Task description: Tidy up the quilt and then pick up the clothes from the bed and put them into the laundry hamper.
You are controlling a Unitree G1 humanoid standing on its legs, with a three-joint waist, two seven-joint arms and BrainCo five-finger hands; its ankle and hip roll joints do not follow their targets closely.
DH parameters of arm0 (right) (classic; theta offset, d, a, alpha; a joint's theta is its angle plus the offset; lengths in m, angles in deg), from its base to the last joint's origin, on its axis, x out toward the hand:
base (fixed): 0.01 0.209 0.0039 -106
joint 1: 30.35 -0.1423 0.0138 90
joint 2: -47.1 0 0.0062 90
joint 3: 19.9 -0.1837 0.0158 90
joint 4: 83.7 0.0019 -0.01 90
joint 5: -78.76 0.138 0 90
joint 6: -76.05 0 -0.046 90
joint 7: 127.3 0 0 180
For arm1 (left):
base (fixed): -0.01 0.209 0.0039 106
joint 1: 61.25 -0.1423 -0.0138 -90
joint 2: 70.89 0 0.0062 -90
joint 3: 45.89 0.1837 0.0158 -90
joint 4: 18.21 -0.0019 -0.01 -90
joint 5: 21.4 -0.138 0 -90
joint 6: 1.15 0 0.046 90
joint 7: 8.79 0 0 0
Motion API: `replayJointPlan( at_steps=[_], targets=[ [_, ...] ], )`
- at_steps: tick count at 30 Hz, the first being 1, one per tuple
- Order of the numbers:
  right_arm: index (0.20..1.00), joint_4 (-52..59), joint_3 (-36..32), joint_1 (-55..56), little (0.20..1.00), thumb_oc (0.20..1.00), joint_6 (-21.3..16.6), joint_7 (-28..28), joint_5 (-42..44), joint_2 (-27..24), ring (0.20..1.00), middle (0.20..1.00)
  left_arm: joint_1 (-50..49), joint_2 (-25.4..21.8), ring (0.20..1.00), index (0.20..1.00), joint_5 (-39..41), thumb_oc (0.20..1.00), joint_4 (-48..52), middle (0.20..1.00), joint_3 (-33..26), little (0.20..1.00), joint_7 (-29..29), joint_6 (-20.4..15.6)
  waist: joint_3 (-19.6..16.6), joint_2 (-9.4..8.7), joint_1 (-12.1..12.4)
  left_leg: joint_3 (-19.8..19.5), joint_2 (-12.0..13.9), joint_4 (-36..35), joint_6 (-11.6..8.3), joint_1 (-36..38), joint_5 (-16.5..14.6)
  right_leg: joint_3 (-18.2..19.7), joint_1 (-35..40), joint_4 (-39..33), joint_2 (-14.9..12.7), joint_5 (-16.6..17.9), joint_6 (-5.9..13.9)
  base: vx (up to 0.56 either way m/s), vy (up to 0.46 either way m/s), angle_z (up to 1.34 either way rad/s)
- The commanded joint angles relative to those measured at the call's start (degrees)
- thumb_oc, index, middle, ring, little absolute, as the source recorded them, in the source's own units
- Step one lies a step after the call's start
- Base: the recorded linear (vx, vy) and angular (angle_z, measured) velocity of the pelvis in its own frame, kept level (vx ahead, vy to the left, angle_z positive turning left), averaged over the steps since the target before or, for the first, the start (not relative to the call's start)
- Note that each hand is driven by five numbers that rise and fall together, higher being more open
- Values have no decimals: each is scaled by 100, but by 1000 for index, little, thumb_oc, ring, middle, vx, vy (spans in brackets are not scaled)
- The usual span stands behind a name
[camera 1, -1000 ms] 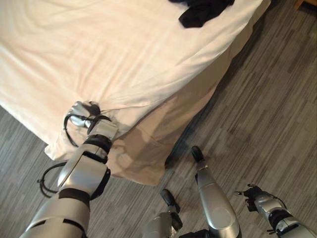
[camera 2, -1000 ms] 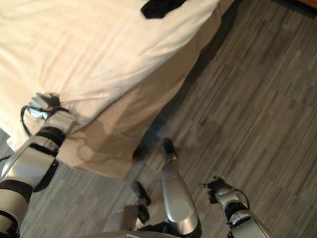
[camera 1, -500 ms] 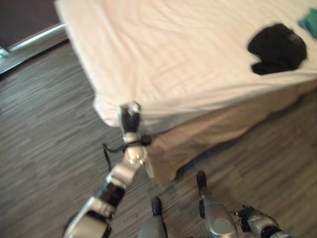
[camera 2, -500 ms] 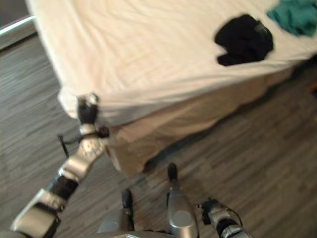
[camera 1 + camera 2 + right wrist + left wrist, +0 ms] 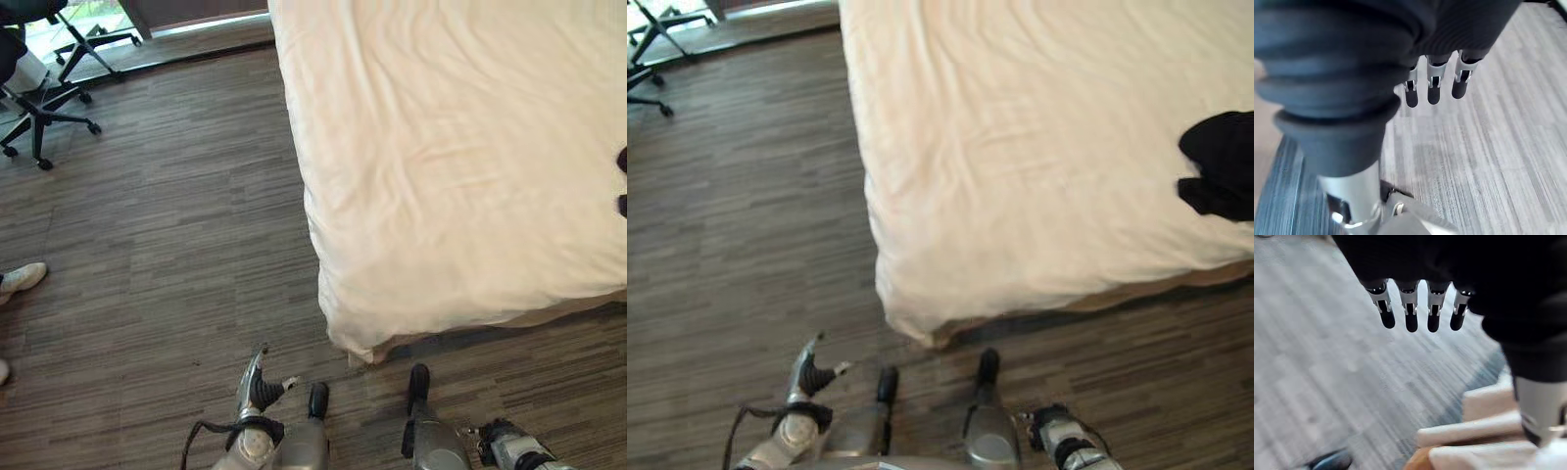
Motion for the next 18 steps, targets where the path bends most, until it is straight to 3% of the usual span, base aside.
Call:
replayJointPlan(
  at_steps=[1, 2, 3, 5, 6, 9, 10, 12, 13, 14, 18],
  targets=[
    [200, -287, -467, 66, 200, 200, -6, 739, 2284, -98, 200, 200, 156, 200, 1000, 1000, 2095, 1000, -1550, 1000, -677, 1000, -85, 725, 32, -269, 38, 507, 282, 554, 100, -286, -37, 425, 540, 38, -150, -347, 380, 177, -166, -27],
    [200, -276, -856, 134, 200, 200, -510, 1042, 2710, -132, 200, 200, 132, 197, 1000, 1000, 2240, 1000, -2243, 1000, -1229, 1000, 6, 992, -73, -399, 23, 514, 343, 602, 109, -286, -41, 495, 562, 39, -103, -328, 394, 150, -166, -26],
    [200, -267, -965, 163, 200, 200, -727, 1125, 2657, -153, 200, 200, 129, 182, 1000, 1000, 2189, 1000, -2366, 1000, -1358, 1000, 8, 1037, -93, -436, 18, 520, 366, 622, 112, -280, -50, 512, 575, 41, -88, -325, 399, 168, -211, -32],
    [200, 139, -1516, 461, 200, 200, -1898, 1148, 2304, -554, 200, 200, 61, -11, 1000, 1000, 1490, 1000, -2781, 1000, -1959, 1000, -283, 984, -244, -695, -69, 585, 488, 664, 158, -183, -137, 654, 624, 31, 0, -288, 435, 156, -217, -25],
    [200, 389, -1603, 528, 200, 200, -2116, 1205, 2152, -657, 200, 200, 31, -33, 1000, 1000, 1273, 1000, -2769, 1000, -2001, 1000, -368, 967, -264, -739, -94, 596, 501, 666, 166, -168, -156, 674, 624, 28, 11, -281, 441, 118, -162, -16],
    [200, 2755, -2028, 852, 200, 200, -2567, 1224, 1376, -1380, 200, 200, -187, -102, 1000, 1000, 798, 1000, -2467, 1000, -1925, 1000, -718, 912, -303, -935, -294, 655, 516, 654, 200, -125, -249, 772, 559, 8, 37, -235, 480, 10, -40, -20],
    [200, 4157, -2260, 914, 200, 200, -2142, 1164, 1103, -1707, 200, 200, -276, -102, 1000, 1000, 757, 1000, -2324, 1000, -1870, 1000, -814, 923, -257, -964, -370, 671, 518, 653, 211, -107, -301, 824, 543, -3, 50, -230, 507, -45, 13, -27],
    [200, 5167, -2394, 932, 200, 200, -2003, 886, 885, -1903, 200, 200, -332, -113, 1000, 1000, 726, 1000, -2199, 1000, -1857, 1000, -868, 936, -245, -988, -451, 688, 501, 603, 216, -131, -279, 879, 469, -20, 40, -200, 540, -57, 55, -17],
    [200, 6172, -2369, 852, 200, 200, -2143, 352, 629, -2119, 200, 200, -330, -117, 1000, 1000, 791, 1000, -2102, 1000, -1858, 1000, -932, 977, -221, -991, -543, 708, 497, 527, 214, -145, -248, 948, 380, -30, 31, -176, 584, -57, 98, -27],
    [200, 6773, -2298, 739, 200, 200, -1994, 142, 476, -2248, 200, 200, -289, -125, 1000, 1000, 869, 1000, -2108, 1000, -1849, 1000, -994, 991, -211, -987, -566, 716, 500, 488, 210, -154, -229, 977, 333, -31, 26, -161, 605, -41, 88, -27],
    [200, 7733, -1747, -99, 200, 200, -1613, -209, 468, -2522, 200, 200, -78, -137, 1000, 1000, 904, 1000, -2192, 1000, -1671, 1000, -1084, 1048, -95, -1027, -463, 686, 545, 501, 192, -263, -208, 1002, 231, -25, 6, -107, 640, -4, -6, -22]
  ],
)
